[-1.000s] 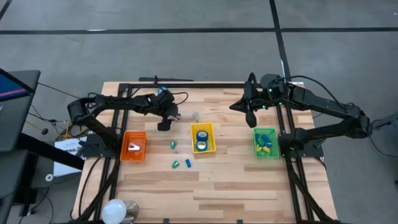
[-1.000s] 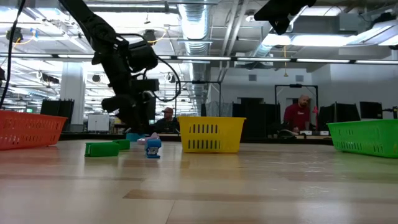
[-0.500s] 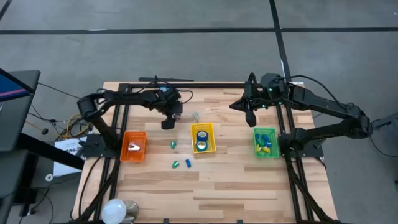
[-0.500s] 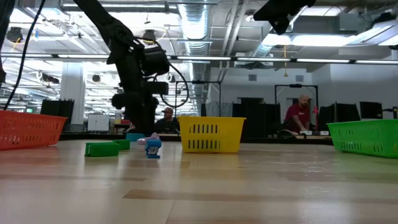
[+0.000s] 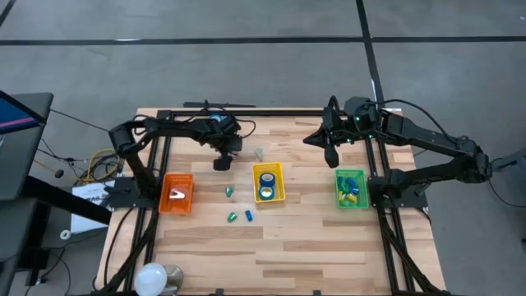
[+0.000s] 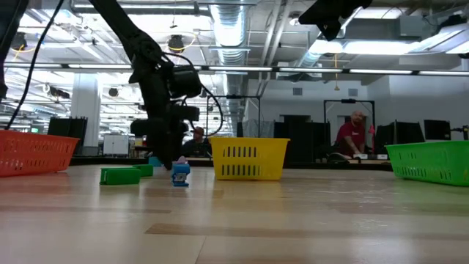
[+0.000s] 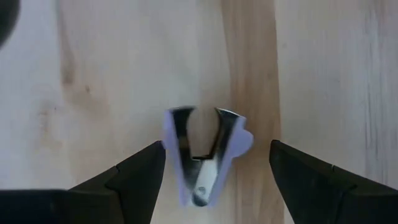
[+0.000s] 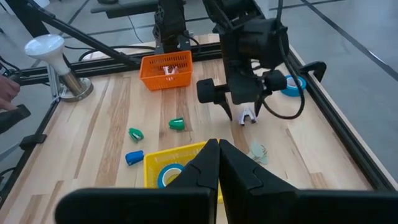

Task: Pick and place Stapler, Stapler remover, tape
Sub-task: Put the purple staple remover into the orange basket

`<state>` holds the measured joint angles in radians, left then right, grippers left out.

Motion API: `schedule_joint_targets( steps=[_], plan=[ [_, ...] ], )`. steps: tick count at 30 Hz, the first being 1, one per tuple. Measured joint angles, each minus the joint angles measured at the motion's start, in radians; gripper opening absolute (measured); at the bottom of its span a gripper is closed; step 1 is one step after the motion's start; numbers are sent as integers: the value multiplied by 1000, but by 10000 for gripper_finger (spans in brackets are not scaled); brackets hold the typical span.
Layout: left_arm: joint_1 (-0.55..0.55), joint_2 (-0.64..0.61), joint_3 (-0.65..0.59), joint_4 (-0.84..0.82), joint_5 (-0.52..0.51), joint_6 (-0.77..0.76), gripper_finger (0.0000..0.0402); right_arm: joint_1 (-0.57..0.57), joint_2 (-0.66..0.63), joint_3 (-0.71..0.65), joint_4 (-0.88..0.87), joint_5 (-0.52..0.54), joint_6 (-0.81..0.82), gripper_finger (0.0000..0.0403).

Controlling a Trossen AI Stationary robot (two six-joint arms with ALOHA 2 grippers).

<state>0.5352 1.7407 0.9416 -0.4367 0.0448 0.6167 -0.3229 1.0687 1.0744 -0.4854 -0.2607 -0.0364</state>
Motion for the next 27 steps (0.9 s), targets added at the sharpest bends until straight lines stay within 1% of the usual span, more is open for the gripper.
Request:
schedule_joint_targets(
  steps=[5,7,19,27],
  plan=[
    [-4,16,0,4,3,0,276,0,0,0,0,0,0,0],
    [-5,16,0,4,4,0,269,0,0,0,0,0,1,0],
    [-6,14,0,5,-5,7,177,0,0,0,0,0,1,0],
    [-7,13,0,6,-11,7,155,0,0,0,0,0,2,0]
  ],
)
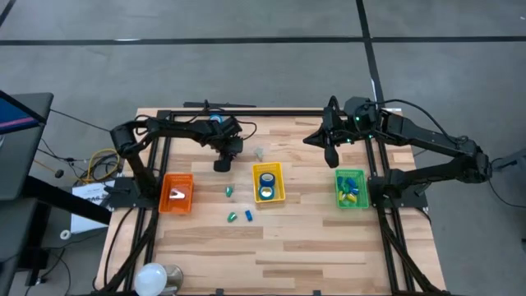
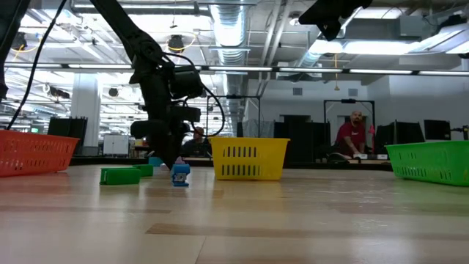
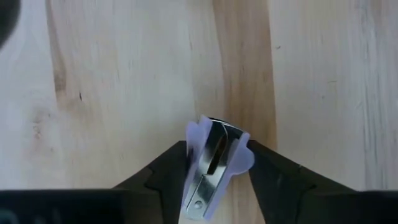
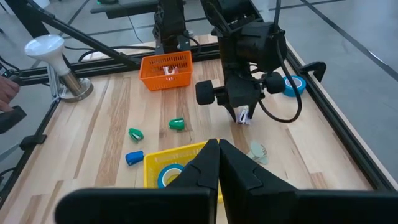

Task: Pick and place Stapler, Stapler remover, tape
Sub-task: Put the purple staple remover into the orange basket

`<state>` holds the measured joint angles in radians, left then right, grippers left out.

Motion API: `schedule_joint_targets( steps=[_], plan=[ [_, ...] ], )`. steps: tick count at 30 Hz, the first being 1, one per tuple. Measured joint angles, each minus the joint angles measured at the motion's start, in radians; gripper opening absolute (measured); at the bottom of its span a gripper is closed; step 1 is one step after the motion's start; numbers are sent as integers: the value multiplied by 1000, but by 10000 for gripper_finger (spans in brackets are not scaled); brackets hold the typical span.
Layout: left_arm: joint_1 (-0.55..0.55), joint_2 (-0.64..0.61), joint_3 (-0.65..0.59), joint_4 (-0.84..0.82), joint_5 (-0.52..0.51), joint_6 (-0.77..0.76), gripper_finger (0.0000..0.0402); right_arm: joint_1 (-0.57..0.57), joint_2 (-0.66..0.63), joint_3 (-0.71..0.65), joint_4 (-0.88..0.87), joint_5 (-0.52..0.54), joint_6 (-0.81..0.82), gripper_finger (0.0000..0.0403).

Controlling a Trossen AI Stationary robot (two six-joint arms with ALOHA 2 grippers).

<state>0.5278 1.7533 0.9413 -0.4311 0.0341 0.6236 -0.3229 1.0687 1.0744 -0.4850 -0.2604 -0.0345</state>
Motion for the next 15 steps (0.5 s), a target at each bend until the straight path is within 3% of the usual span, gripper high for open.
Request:
schedule_joint_targets(
  steps=[5,15],
  plan=[
    [0,-38,-3,-12,-5,-2,146,0,0,0,0,0,0,0],
    [0,-229,-8,-27,-18,-38,110,0,0,0,0,0,-1,0]
  ],
)
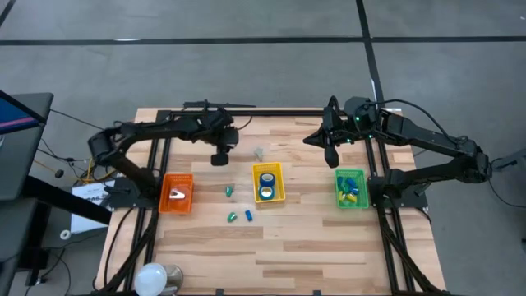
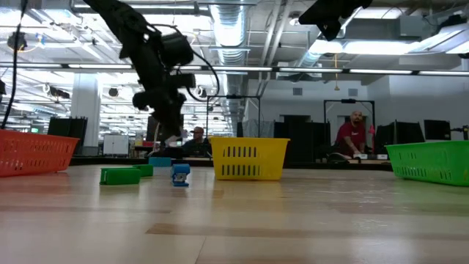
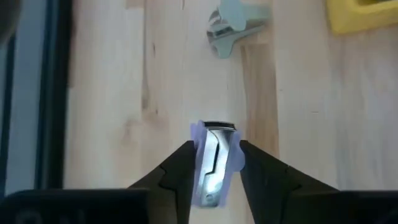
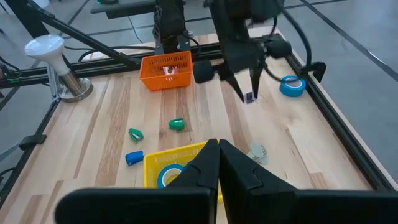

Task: Pick and place Stapler, Stapler remover, tape
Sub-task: Put the purple staple remover into the orange basket

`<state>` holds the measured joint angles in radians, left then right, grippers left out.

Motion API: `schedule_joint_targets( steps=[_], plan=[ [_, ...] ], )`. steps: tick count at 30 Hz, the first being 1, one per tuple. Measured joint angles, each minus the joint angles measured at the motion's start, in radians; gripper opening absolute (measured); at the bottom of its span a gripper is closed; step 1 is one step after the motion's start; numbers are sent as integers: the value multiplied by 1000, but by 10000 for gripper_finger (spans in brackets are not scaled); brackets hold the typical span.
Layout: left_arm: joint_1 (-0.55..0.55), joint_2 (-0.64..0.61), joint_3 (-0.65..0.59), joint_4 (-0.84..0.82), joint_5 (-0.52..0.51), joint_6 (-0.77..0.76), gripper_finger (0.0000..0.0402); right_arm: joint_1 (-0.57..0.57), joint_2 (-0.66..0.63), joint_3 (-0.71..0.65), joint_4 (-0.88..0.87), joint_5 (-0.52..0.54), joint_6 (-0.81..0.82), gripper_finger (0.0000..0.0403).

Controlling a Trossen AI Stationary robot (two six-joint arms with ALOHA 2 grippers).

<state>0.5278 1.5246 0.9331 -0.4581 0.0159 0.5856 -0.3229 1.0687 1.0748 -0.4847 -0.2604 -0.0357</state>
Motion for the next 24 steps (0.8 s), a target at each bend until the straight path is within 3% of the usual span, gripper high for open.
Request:
schedule_joint_targets(
  steps=[10,24],
  plan=[
    [-20,-201,-19,-100,2,-68,81,0,0,0,0,0,-24,0],
    [-198,-441,-19,-240,3,-202,81,0,0,0,2,0,-19,0]
  ],
)
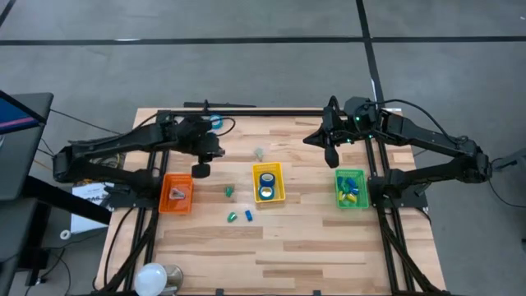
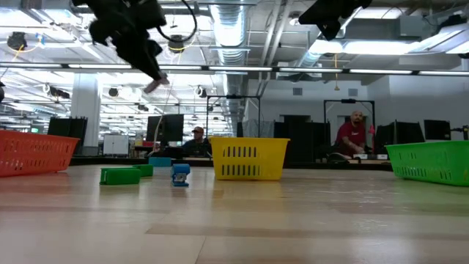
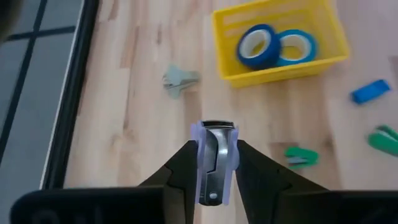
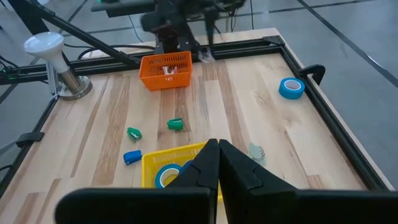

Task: Pick and place Stapler, Stapler remover, tape
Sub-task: Put the purple staple remover into the orange basket

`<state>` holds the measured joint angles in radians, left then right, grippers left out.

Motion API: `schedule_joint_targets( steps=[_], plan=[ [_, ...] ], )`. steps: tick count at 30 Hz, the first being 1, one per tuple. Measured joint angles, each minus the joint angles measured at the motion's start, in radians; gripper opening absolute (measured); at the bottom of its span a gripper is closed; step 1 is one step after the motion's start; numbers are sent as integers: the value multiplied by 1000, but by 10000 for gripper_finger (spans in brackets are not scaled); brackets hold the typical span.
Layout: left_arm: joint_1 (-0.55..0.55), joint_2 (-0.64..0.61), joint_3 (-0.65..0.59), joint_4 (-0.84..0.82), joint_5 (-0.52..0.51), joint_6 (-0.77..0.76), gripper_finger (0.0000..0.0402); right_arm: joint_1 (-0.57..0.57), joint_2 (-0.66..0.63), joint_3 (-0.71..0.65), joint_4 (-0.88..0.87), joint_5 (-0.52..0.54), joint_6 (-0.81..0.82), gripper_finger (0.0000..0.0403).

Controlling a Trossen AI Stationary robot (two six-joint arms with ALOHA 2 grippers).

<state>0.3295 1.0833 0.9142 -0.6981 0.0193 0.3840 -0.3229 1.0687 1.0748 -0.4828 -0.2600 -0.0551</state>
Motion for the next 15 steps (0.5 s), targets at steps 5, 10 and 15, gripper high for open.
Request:
schedule_joint_targets(
  steps=[5,10,15],
  plan=[
    [-63,-58,0,-140,22,-24,82,0,0,0,0,0,1,0],
    [-130,-97,0,-279,65,-116,82,0,0,0,8,0,3,0],
    [-169,-109,0,-391,65,-139,82,0,0,0,12,0,3,0]
  ],
)
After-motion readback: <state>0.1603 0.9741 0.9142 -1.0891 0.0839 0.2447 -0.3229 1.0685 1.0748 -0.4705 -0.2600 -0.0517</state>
